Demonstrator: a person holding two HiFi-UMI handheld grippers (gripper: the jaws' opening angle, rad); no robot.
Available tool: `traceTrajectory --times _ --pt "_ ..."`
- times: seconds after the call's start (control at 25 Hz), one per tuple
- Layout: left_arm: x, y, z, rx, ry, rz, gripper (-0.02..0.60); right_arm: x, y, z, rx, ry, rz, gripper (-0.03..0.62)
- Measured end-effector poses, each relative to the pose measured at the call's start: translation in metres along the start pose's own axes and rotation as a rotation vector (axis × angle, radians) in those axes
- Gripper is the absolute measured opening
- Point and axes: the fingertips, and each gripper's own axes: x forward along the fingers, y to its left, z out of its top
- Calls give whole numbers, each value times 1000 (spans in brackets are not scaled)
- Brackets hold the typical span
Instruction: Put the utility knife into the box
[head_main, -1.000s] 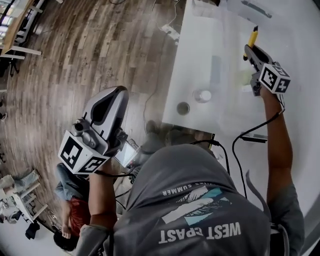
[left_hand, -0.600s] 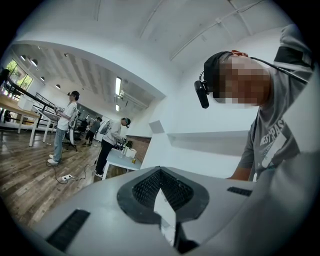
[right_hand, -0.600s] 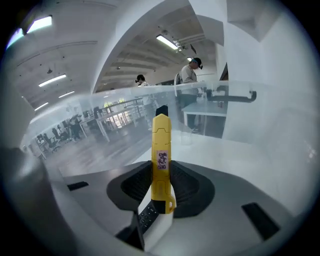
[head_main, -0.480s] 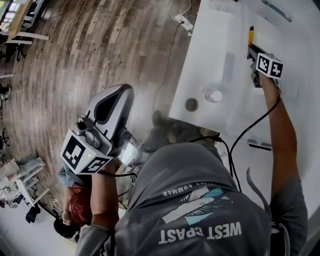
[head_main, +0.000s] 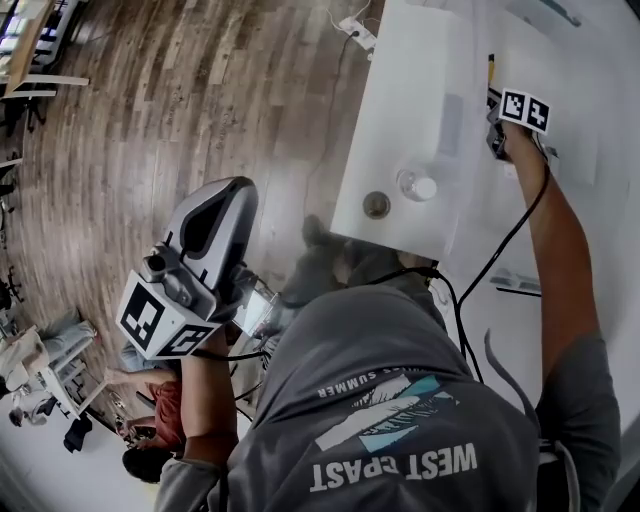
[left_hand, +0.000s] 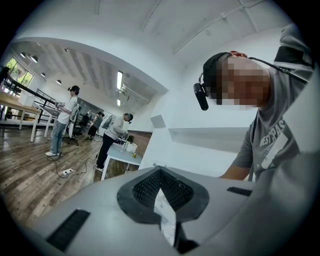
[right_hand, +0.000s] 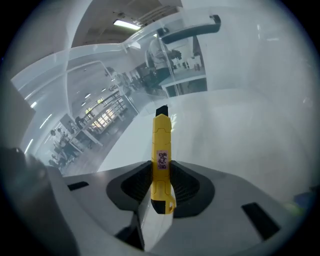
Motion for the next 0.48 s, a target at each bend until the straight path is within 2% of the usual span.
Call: traceTrajectory --times 0.08,0.48 --pt "3 -1 -1 -1 6 -4 10 6 -4 -8 27 25 1 118" --pt "10 -2 -4 6 15 -24 9 15 -16 -27 25 99 -18 124"
